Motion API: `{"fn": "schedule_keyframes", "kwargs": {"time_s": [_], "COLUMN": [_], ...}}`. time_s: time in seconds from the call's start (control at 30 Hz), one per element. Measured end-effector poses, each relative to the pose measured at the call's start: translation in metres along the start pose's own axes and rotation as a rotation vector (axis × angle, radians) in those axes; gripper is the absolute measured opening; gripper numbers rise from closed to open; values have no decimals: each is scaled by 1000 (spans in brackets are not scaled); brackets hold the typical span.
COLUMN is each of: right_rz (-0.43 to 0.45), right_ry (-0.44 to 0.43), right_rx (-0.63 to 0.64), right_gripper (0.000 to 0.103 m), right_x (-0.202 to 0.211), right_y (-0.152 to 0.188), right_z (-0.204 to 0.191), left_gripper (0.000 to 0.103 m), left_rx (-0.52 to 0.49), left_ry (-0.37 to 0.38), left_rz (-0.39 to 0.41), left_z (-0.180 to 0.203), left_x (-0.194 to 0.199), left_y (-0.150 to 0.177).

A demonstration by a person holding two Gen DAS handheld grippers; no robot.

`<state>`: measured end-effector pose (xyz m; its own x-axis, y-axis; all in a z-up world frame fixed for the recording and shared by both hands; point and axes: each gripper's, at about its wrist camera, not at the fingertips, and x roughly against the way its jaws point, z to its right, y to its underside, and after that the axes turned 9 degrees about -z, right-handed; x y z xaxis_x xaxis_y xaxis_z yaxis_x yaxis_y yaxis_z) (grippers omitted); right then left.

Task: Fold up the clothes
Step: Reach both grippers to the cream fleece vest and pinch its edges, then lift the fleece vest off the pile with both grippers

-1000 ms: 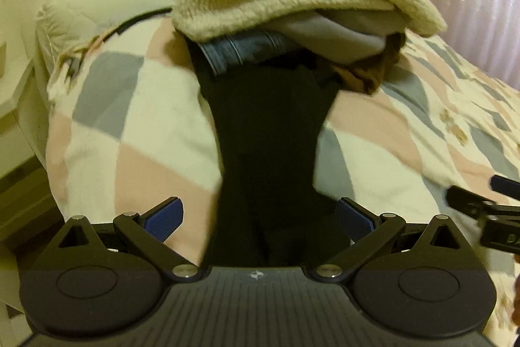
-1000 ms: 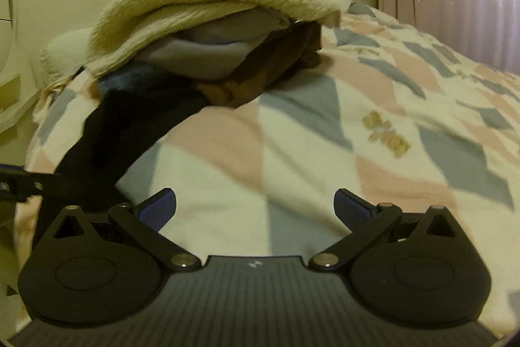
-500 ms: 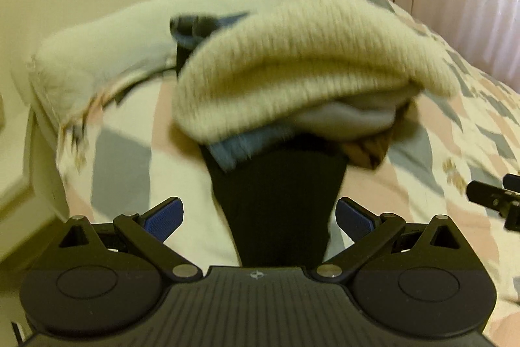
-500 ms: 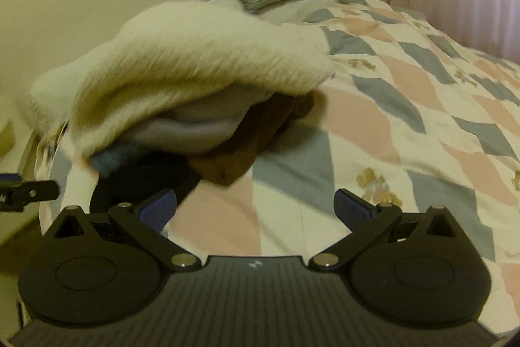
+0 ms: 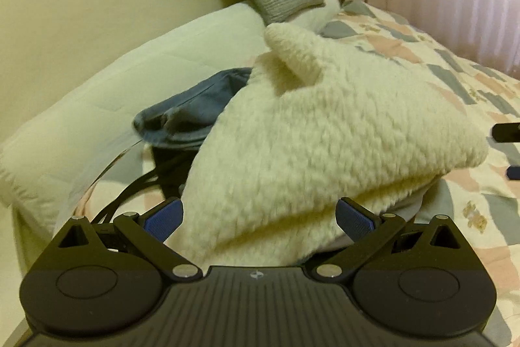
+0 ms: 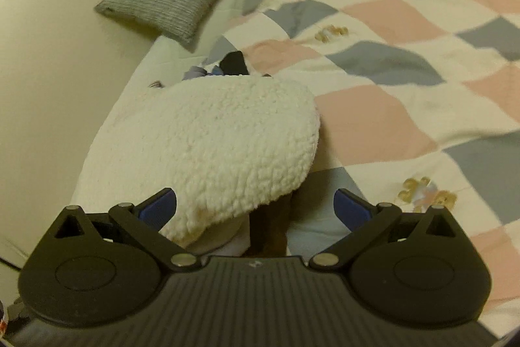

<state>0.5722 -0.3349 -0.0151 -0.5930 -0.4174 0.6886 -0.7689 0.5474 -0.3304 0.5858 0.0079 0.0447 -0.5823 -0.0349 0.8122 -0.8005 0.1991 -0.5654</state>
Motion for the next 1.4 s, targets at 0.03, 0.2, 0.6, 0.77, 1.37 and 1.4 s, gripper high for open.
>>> {"fn": "schedule_keyframes", "kwargs": {"time_s": [0.03,0.2,0.6,0.77,1.37,1.4], "right_rz": [-6,-26,-24,22,568,580], "right_ry": [-4,-19,-41,-172,-402,-398], "right_rx": [-15,-80,-274,-234,334,338], "right_gripper": [102,102,94,15,11,11], "right_x": [-3,-16,-61,-47,261,278], "right_y": [-2,-16,-49,-45,-32,-25], "right_z": [0,-3,36,24,-132,-130], "left_gripper": [103,103,103,64,19,19], "left_rx": [-5,-53,28,111,127,117], "left_ry": [15,86,264,334,428,434], "left_rz": [-9,-40,-95,-105,283,294], "left_z": [0,6,26,22,-1,8], "left_x": [-2,-5,-52,-69,186,204], "left_y": [-5,-29,-105,-108,-123,-116]}}
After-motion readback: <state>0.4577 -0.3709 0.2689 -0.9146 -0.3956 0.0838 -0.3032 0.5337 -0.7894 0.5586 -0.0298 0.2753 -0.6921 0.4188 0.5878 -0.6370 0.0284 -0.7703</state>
